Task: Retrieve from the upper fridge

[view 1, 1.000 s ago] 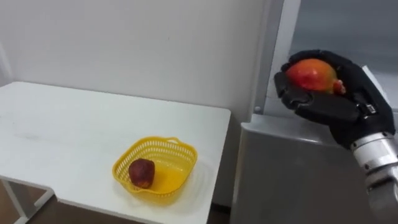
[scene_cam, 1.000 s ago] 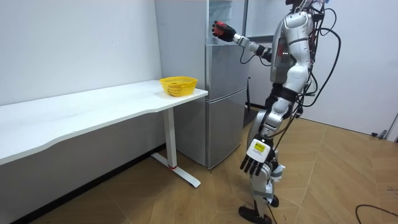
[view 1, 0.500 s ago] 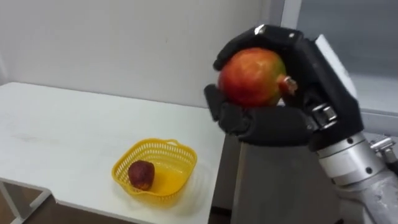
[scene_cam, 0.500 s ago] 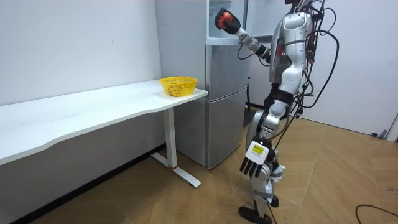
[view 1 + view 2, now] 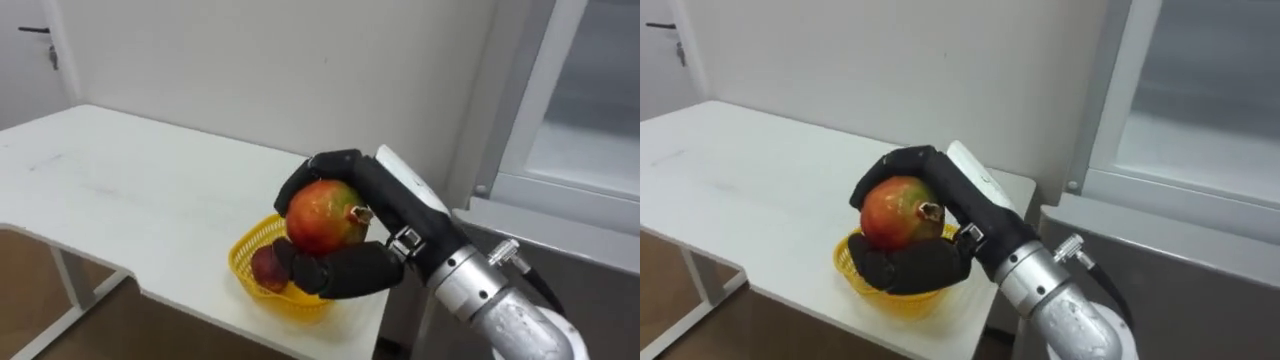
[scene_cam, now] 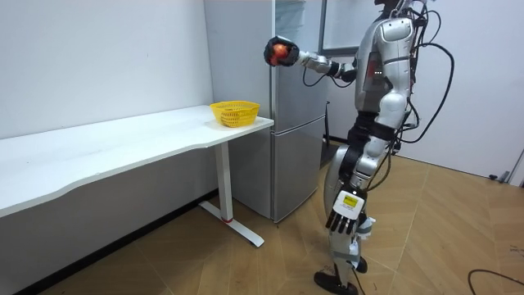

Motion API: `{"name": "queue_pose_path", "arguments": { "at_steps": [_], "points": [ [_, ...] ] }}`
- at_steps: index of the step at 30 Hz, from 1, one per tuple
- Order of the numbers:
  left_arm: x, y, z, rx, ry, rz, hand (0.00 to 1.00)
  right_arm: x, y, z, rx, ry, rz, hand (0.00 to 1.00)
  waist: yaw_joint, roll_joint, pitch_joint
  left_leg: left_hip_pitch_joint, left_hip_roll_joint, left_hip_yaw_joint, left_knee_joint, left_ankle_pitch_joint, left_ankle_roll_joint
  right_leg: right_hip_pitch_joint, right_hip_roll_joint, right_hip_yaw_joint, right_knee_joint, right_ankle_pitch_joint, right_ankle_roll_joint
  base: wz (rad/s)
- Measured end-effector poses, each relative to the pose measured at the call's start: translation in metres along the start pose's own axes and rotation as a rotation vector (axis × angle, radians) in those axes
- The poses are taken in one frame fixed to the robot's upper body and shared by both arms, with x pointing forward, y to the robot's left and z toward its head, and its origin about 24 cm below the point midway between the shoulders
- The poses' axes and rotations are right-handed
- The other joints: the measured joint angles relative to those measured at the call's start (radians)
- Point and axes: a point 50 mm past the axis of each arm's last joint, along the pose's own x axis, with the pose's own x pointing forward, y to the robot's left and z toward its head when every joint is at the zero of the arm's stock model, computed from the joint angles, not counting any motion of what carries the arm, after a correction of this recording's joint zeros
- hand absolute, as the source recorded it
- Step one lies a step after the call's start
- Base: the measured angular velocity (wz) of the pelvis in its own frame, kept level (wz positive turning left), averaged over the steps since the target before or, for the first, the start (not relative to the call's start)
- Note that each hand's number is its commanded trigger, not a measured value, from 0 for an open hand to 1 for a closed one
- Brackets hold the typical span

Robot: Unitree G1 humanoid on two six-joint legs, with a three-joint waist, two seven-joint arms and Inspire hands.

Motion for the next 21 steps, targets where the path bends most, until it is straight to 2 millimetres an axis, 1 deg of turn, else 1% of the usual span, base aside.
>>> {"name": "queue_pose_path", "arguments": {
  "at_steps": [1,2,3,4,6,8,10,11,12,15,17,18,21],
  "points": [
    [0.000,0.000,0.002,0.009,-0.003,-0.010,0.00,0.000,0.000,-0.006,-0.003,0.025,0.001,1.00,0.005,-0.003,0.0007,-0.007,-0.001,-0.003,0.007,0.000,0.001,0.000,0.000,-0.005,-0.002,0.000,0.001,0.20],
    [0.000,0.000,0.002,0.010,-0.005,-0.012,0.00,0.000,0.001,-0.009,0.000,0.039,0.003,1.00,0.007,-0.006,-0.0015,-0.008,-0.002,-0.002,0.008,0.000,0.001,-0.001,-0.001,-0.007,-0.002,0.000,0.001,0.18],
    [0.000,-0.001,0.000,0.009,-0.001,-0.012,0.00,0.000,0.001,-0.015,0.001,0.063,0.006,1.00,0.014,-0.008,-0.0026,-0.010,-0.003,-0.015,0.008,0.000,0.001,0.002,-0.001,-0.014,-0.003,0.000,0.002,0.14],
    [0.000,-0.001,-0.001,0.013,0.003,-0.012,0.00,0.001,0.001,-0.018,-0.002,0.076,0.009,1.00,0.014,-0.008,-0.0023,-0.010,-0.004,-0.024,0.008,0.000,0.001,0.006,-0.001,-0.020,-0.007,0.000,0.002,0.27],
    [-0.001,0.000,-0.002,0.040,0.012,-0.011,0.00,0.002,-0.001,-0.031,-0.023,0.138,0.010,1.00,0.012,-0.010,-0.0029,-0.009,-0.010,-0.048,0.010,0.000,0.001,0.022,-0.001,-0.038,-0.014,-0.001,0.006,0.31],
    [-0.001,0.000,0.000,0.060,0.007,-0.009,0.00,0.003,-0.004,-0.040,-0.063,0.182,0.005,1.00,0.019,-0.012,-0.0017,-0.011,-0.012,-0.053,0.012,0.000,0.001,0.027,-0.003,-0.052,-0.016,-0.003,0.008,0.21],
    [-0.001,0.001,0.001,0.078,0.002,-0.006,0.00,0.003,-0.007,-0.047,-0.105,0.218,-0.003,1.00,0.030,-0.020,-0.0019,-0.017,-0.014,-0.061,0.015,0.000,0.001,0.030,-0.004,-0.063,-0.020,-0.004,0.008,0.19],
    [-0.002,0.002,0.000,0.083,0.007,-0.004,0.00,0.002,-0.009,-0.052,-0.112,0.243,-0.011,1.00,0.036,-0.027,-0.0019,-0.018,-0.016,-0.073,0.015,0.000,0.001,0.033,-0.004,-0.074,-0.028,-0.004,0.008,0.22],
    [-0.001,0.002,0.001,0.084,0.004,-0.003,0.00,0.001,-0.010,-0.055,-0.114,0.259,-0.019,1.00,0.038,-0.037,0.0001,-0.020,-0.016,-0.074,0.016,0.000,0.001,0.032,-0.003,-0.081,-0.028,-0.004,0.008,0.18],
    [-0.001,0.002,0.001,0.083,0.008,-0.028,0.00,0.001,-0.014,-0.064,-0.121,0.298,-0.045,1.00,0.056,-0.050,0.0032,-0.024,-0.018,-0.084,0.020,-0.001,0.001,0.037,-0.004,-0.092,-0.030,-0.004,0.008,0.11],
    [-0.001,0.001,0.002,0.084,0.008,-0.038,0.00,0.001,-0.019,-0.067,-0.130,0.313,-0.068,1.00,0.058,-0.058,0.0047,-0.038,-0.020,-0.092,0.033,-0.001,0.001,0.034,-0.005,-0.101,-0.030,-0.004,0.009,0.14],
    [-0.001,0.001,0.002,0.084,0.009,-0.041,0.00,0.002,-0.021,-0.068,-0.135,0.317,-0.084,1.00,0.060,-0.061,0.0061,-0.042,-0.020,-0.103,0.033,-0.001,0.001,0.031,-0.005,-0.103,-0.031,-0.004,0.009,0.12],
    [-0.001,0.001,0.000,0.082,0.023,-0.056,0.00,0.002,-0.024,-0.071,-0.141,0.335,-0.111,1.00,0.061,-0.063,0.0064,-0.052,-0.023,-0.105,0.046,-0.003,0.003,0.031,-0.006,-0.107,-0.032,-0.004,0.009,0.05]
  ]
}}
